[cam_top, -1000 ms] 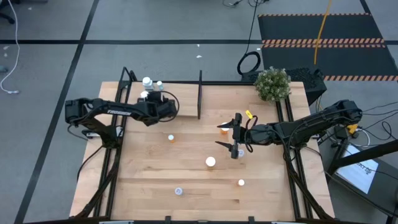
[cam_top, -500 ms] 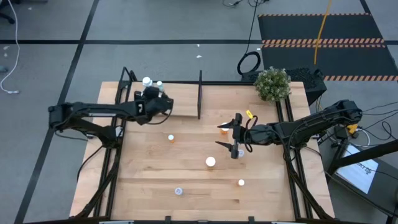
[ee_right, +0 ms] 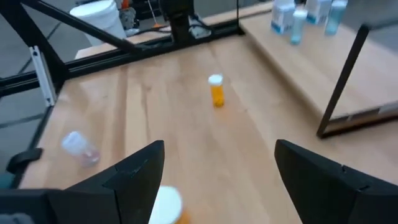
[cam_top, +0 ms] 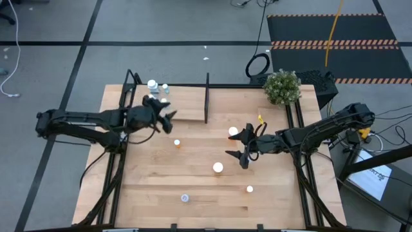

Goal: Pick and place medicine bottles onto shelf by color
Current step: Put the bottom small orange pill bottle on the shelf

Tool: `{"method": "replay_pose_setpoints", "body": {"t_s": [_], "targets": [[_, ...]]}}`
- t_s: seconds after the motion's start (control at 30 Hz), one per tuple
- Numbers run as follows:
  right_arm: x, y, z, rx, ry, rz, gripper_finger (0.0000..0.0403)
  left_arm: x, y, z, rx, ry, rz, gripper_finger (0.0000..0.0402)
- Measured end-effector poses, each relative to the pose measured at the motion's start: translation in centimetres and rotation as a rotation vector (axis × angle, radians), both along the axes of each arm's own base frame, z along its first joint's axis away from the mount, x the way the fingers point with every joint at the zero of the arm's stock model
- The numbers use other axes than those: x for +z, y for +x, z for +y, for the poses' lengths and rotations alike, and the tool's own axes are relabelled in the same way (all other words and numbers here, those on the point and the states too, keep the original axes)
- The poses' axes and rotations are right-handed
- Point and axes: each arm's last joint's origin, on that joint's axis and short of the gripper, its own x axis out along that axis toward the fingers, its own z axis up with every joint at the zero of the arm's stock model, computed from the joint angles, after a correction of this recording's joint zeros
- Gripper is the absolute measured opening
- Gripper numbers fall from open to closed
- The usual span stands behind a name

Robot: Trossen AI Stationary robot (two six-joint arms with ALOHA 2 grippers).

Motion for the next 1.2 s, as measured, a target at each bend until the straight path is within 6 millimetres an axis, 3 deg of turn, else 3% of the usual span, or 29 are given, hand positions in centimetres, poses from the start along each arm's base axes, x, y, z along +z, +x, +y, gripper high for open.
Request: {"method": "replay_pose_setpoints", "body": {"t_s": [0.33,0.5,0.83,1.2], "targets": [[-1.8,-1.0,0.4,-0.048,0.07,0.181,0.0297,-0.2,0.2,-3.0,-0.188,0.031,0.019,0.0234],[-2.8,-1.5,2.2,0.001,0.104,0.251,0.0297,0.1,0.4,-3.7,-0.25,0.032,-0.01,0.0234],[-2.3,-3.5,6.1,0.196,0.175,0.34,0.0297,0.1,0.4,-3.8,-0.273,0.03,-0.01,0.0234],[-2.8,-5.6,8.6,0.312,0.227,0.439,0.0297,0.3,0.5,-3.8,-0.275,0.036,-0.032,0.0234]]}}
